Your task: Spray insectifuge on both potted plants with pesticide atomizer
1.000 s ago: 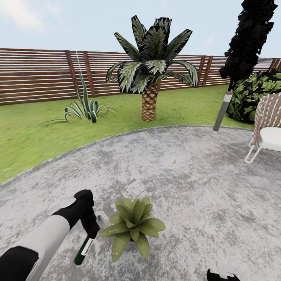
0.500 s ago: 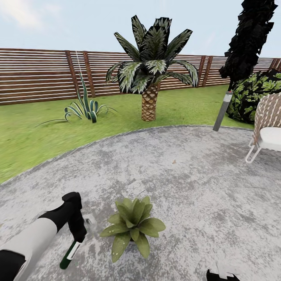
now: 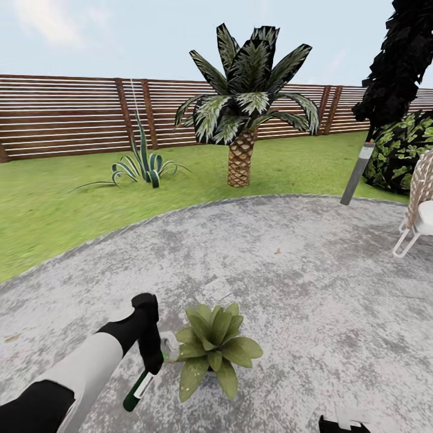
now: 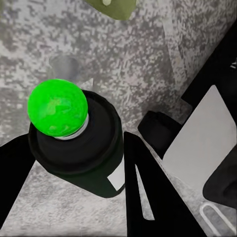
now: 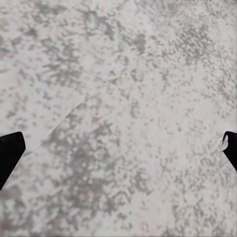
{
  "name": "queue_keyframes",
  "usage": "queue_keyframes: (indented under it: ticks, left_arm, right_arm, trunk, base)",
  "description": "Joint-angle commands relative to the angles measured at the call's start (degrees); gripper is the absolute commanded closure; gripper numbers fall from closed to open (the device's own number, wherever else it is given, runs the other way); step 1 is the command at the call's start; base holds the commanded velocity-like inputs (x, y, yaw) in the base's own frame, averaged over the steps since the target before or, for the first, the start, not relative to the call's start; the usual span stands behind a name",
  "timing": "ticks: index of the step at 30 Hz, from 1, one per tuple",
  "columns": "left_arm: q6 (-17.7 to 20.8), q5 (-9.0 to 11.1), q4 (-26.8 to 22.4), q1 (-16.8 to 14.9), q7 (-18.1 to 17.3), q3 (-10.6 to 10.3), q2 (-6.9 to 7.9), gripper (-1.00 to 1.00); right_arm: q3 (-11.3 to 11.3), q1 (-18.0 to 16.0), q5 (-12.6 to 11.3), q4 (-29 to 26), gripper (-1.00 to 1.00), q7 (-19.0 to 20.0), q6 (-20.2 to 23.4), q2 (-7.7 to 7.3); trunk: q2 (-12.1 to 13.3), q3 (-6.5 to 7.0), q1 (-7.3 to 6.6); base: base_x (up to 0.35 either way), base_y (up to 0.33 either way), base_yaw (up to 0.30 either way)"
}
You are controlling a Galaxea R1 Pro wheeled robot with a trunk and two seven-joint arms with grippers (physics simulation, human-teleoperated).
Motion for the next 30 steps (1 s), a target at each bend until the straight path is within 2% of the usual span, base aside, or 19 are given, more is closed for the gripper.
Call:
queue_keyframes:
  ticks: [1,6,9,13,15,18,22,25,30]
  left_arm:
    - [0.7,-0.6,0.0,0.0,-0.5,-0.1,-0.03,1.00]
    - [1.1,-0.9,-0.6,-1.6,-1.9,0.1,-0.38,1.00]
    - [1.8,-0.9,-1.2,-4.8,-5.9,0.0,-0.38,1.00]
    - [1.9,-1.0,-1.3,-6.1,-5.9,0.0,0.34,1.00]
    - [1.9,-1.0,-1.3,-6.1,-5.9,0.0,0.83,1.00]
    - [1.7,-1.0,-1.2,-5.4,-5.9,-0.1,3.50,1.00]
    - [1.3,-1.0,-1.1,-4.9,-5.9,-0.1,5.86,1.00]
    - [1.2,-1.0,-0.6,-4.6,-5.9,-0.2,6.32,1.00]
    - [1.2,-0.9,-0.8,-2.9,-5.9,-0.1,6.12,1.00]
  right_arm:
    - [-0.5,0.0,0.6,0.1,-1.00,-0.2,-0.2,-0.15]
    - [-0.4,0.0,0.6,0.1,-1.00,-0.2,-0.2,-0.26]
    - [-0.4,0.0,0.7,0.1,-1.00,-0.2,-0.2,-0.27]
    - [-0.4,0.0,0.7,0.1,-1.00,-0.2,-0.2,-0.27]
    - [-0.4,0.0,0.7,0.1,-1.00,-0.2,-0.2,-0.27]
    - [-0.4,0.0,0.7,0.1,-1.00,-0.2,-0.2,-0.19]
    - [-0.4,0.0,0.7,0.1,-1.00,-0.2,-0.2,-0.04]
    - [-0.4,0.0,0.7,0.1,-1.00,-0.3,-0.2,-0.02]
    - [-0.4,0.0,0.6,0.0,-1.00,-0.3,-0.2,-0.01]
  trunk:
    - [0.0,-0.05,-0.01]
    - [0.0,-0.05,-0.01]
    - [0.0,-0.05,-0.01]
    - [0.0,-0.05,-0.01]
    - [0.0,-0.05,-0.01]
    - [0.0,-0.05,-0.01]
    - [0.0,-0.05,-0.01]
    - [0.0,-0.05,-0.01]
    - [0.0,-0.05,-0.01]
  base:
    - [0.000,0.000,0.000]
    - [0.000,0.000,0.000]
    - [0.000,0.000,0.000]
    - [0.000,0.000,0.000]
    - [0.000,0.000,0.000]
    - [0.000,0.000,0.000]
    - [0.000,0.000,0.009]
    - [0.000,0.000,0.159]
    - [0.000,0.000,0.261]
